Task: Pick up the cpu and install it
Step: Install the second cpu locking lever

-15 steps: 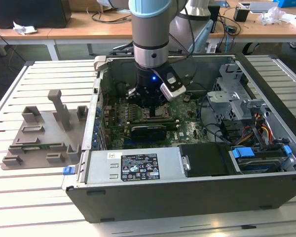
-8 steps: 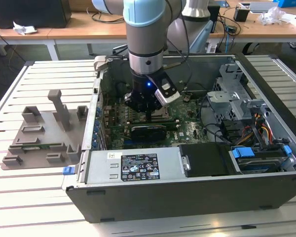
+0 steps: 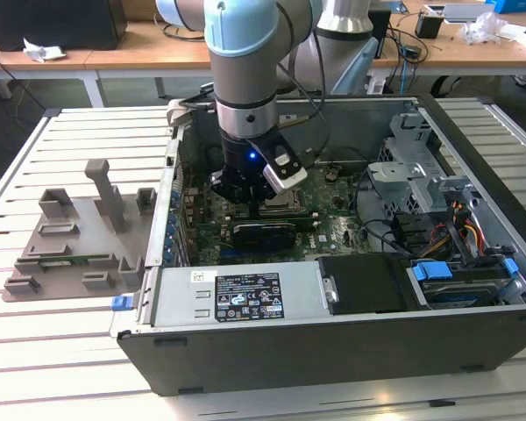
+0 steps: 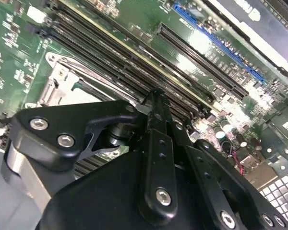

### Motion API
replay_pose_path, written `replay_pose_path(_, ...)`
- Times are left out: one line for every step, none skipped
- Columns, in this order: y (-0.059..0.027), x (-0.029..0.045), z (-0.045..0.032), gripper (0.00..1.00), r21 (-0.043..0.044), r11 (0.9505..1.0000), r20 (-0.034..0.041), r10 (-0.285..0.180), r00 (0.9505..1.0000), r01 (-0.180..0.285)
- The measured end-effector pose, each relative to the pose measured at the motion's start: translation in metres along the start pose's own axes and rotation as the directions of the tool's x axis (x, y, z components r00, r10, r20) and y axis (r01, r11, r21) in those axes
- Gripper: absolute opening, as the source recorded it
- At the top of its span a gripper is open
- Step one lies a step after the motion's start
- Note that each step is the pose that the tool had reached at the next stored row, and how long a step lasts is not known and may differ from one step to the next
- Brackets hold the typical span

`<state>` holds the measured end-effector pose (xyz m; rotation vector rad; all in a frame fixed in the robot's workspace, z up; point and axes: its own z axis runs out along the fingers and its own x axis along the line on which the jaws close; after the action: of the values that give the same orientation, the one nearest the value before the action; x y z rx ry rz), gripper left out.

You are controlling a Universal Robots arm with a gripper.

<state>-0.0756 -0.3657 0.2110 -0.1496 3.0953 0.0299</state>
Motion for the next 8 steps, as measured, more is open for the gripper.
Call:
replay_pose_path(0.0001,0.0009,0.0003,0.11,-0.0014,1.0,0.0001,-0.004,1.0,0.004)
replay_pose_path(0.0003,0.0027,0.001,0.11,-0.004,0.9999,0.0003,-0.015,0.9999,0.015)
replay_pose_path(0.0007,0.0033,0.0017,0.11,-0.0053,0.9996,0.0001,-0.027,0.9996,0.027)
replay_pose_path(0.0014,0.0033,0.0022,0.11,-0.0063,0.9994,0.0,-0.033,0.9995,0.033)
replay_pose_path(0.002,0.0034,0.0026,0.11,-0.0073,0.9993,0.0001,-0.037,0.9993,0.037)
replay_pose_path(0.003,0.0035,0.0031,0.11,-0.0086,0.999,0.0002,-0.044,0.9991,0.044)
replay_pose_path(0.0039,0.0036,0.0037,0.11,-0.0098,0.9987,0.0002,-0.049,0.9988,0.049)
replay_pose_path(0.0051,0.0036,0.0049,0.11,-0.0109,0.9984,0.0003,-0.056,0.9985,0.056)
